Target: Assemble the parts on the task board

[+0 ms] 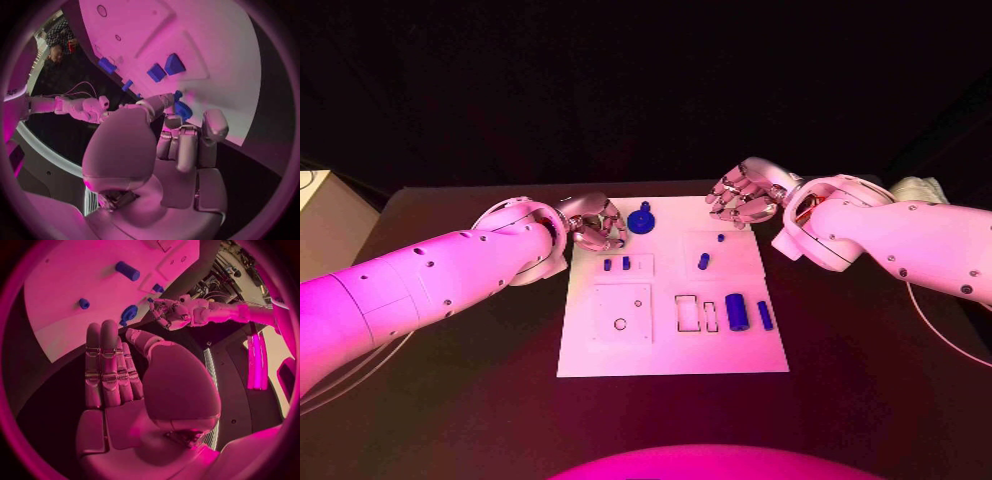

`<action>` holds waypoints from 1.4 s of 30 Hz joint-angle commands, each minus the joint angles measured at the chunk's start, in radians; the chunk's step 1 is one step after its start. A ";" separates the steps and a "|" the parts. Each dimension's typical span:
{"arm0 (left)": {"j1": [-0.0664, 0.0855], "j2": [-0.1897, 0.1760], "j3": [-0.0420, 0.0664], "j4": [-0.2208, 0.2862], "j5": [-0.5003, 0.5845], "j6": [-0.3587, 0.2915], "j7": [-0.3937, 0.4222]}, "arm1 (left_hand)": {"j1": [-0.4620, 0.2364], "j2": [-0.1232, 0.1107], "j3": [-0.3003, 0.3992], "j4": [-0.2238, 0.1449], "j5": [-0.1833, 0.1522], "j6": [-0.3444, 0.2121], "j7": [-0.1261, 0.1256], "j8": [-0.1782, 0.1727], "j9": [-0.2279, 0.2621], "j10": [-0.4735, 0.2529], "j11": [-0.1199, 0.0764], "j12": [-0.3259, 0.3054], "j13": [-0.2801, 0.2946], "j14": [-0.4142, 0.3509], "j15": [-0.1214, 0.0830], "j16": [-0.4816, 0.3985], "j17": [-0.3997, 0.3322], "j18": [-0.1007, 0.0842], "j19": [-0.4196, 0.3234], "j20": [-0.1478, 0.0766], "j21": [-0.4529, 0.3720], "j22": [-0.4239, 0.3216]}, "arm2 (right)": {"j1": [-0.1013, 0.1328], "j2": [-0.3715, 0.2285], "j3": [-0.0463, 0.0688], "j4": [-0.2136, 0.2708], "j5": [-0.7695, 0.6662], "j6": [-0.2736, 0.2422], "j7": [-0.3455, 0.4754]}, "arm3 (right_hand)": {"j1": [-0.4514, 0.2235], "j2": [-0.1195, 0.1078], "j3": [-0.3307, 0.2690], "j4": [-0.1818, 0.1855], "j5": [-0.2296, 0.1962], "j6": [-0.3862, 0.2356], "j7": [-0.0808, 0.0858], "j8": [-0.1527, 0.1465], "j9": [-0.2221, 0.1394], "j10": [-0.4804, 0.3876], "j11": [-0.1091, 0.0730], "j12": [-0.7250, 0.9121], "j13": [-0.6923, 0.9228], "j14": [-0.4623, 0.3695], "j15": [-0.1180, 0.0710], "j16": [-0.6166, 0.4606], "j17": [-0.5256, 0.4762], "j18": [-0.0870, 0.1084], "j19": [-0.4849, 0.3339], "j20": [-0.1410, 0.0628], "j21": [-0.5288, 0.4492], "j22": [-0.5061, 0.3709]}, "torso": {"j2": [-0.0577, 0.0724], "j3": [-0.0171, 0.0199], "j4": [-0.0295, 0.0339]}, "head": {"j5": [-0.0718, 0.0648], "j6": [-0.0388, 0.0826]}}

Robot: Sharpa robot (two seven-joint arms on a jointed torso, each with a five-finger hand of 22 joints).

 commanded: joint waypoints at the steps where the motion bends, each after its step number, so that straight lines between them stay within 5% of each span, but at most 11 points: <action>1: -0.001 -0.001 0.000 0.000 -0.003 0.017 -0.003 | 0.000 0.007 0.006 0.003 -0.004 0.008 0.003 0.006 0.001 -0.009 0.001 -0.003 -0.004 0.006 -0.003 0.006 0.046 -0.006 -0.001 0.002 0.001 0.000 | 0.000 0.000 0.000 0.001 -0.009 0.004 0.002 | -0.011 -0.003 0.004 0.004 -0.001 0.007 0.003 -0.005 -0.002 0.007 0.001 -0.006 0.001 -0.005 0.001 0.003 0.001 0.010 -0.009 0.001 0.005 0.001 | 0.000 0.0001 0.0002 | 0.000 0.000; 32: -0.001 -0.007 0.000 0.005 0.018 -0.014 0.012 | 0.001 0.002 0.015 -0.001 -0.003 -0.017 0.008 -0.006 -0.002 -0.042 0.005 -0.025 -0.042 0.002 -0.001 0.005 0.040 -0.005 -0.006 0.002 -0.002 -0.003 | -0.001 -0.002 0.000 -0.001 -0.009 -0.011 0.005 | -0.014 -0.006 0.005 0.003 -0.003 0.006 0.003 -0.007 -0.002 0.003 0.002 -0.007 0.001 -0.012 0.002 0.005 0.005 0.010 -0.014 0.002 0.004 0.002 | 0.000 -0.0004 0.0004 | -0.001 0.000; 42: -0.004 -0.019 0.000 0.012 0.047 -0.059 0.054 | -0.022 -0.033 0.009 0.005 0.001 -0.089 0.018 -0.053 -0.021 -0.063 0.013 -0.039 -0.072 0.002 0.006 0.004 0.042 -0.007 -0.002 0.007 0.000 0.003 | -0.001 -0.003 0.000 -0.003 -0.009 -0.032 0.004 | -0.012 -0.009 0.006 0.001 -0.004 0.005 0.002 -0.008 -0.002 -0.002 0.003 -0.008 0.000 -0.015 0.003 0.007 0.007 0.010 -0.017 0.002 0.004 0.003 | 0.000 -0.0001 0.0003 | 0.000 0.001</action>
